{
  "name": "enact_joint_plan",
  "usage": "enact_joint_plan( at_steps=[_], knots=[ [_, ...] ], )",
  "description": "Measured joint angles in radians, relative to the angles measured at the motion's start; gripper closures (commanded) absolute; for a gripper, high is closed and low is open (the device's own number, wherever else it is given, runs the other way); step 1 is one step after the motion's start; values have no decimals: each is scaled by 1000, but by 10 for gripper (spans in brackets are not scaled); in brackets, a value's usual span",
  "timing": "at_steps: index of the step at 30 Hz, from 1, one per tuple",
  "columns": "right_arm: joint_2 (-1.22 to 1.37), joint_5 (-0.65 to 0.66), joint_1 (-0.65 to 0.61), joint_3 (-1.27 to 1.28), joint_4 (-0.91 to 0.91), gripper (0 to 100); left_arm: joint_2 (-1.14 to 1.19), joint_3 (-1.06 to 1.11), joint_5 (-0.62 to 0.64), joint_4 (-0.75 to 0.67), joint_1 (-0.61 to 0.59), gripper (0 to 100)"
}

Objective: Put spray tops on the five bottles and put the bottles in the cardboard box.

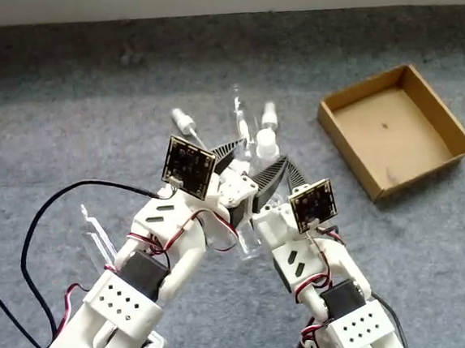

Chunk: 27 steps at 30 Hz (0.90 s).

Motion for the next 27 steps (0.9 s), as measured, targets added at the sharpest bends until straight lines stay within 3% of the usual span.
enact_joint_plan(
  at_steps=[5,9,12,15,17,27],
  knots=[
    [0,0,0,0,0,842,-46,0,0,61,2,772],
    [0,0,0,0,0,842,-169,-6,-2,216,0,778],
    [0,0,0,0,0,842,-253,-38,-2,364,-20,865],
    [0,0,0,0,0,842,-318,-72,-2,476,-91,1000],
    [0,0,3,0,0,842,-351,-100,-2,519,-152,964],
    [0,-8,57,0,0,842,-542,-135,-5,618,-430,995]
  ],
)
